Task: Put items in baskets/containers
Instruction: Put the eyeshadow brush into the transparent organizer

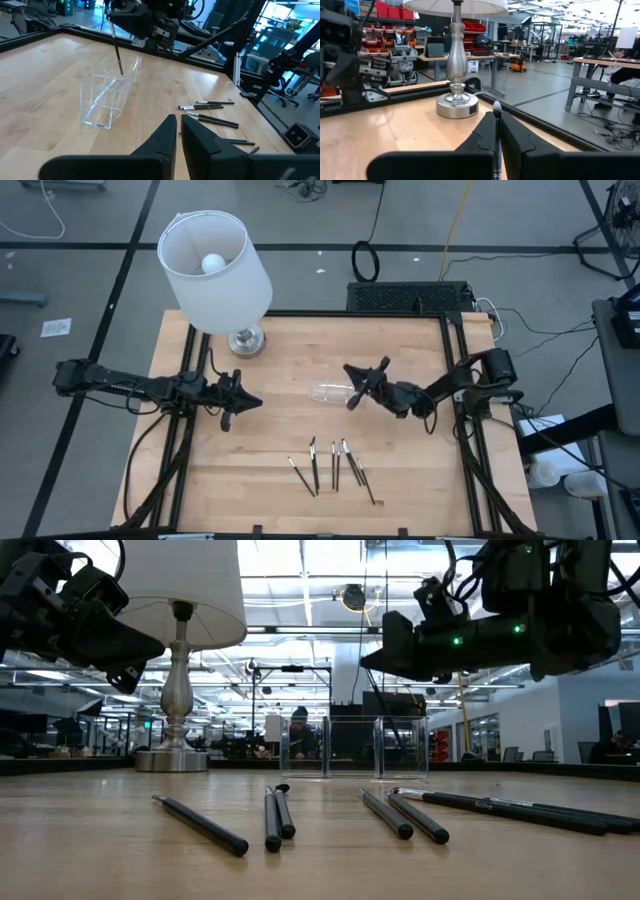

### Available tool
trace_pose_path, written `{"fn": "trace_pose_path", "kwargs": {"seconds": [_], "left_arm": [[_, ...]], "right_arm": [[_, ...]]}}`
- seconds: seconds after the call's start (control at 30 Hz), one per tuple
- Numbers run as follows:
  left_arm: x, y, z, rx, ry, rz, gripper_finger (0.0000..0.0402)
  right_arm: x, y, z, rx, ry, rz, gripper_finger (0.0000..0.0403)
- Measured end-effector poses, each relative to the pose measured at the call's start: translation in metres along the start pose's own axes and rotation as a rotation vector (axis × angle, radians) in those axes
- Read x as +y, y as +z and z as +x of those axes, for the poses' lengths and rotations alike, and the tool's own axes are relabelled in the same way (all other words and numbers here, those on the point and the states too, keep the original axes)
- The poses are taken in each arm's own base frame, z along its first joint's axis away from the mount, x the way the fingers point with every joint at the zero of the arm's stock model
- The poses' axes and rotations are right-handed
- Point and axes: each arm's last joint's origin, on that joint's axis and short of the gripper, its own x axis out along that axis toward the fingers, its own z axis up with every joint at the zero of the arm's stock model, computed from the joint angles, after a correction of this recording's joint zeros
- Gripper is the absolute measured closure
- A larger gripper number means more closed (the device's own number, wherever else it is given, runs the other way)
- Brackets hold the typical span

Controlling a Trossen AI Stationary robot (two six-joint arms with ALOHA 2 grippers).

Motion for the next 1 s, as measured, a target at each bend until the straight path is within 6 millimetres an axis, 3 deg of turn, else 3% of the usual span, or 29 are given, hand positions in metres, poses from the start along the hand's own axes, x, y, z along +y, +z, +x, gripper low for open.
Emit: {"fn": "trace_pose_path", "kwargs": {"seconds": [0.43,0.77,1.0], "left_arm": [[0.0,0.0,0.0,0.001,0.0,0.0,0.0371],[0.0,0.0,0.0,0.001,0.0,-0.016,0.0371],[0.0,0.0,0.0,0.001,0.0,-0.016,0.0371]], "right_arm": [[0.001,-0.01,-0.001,0.061,0.01,-0.022,0.0396],[0.001,-0.016,-0.001,0.104,0.009,0.039,0.0354],[0.003,-0.008,-0.002,0.047,0.018,0.071,0.0321]]}}
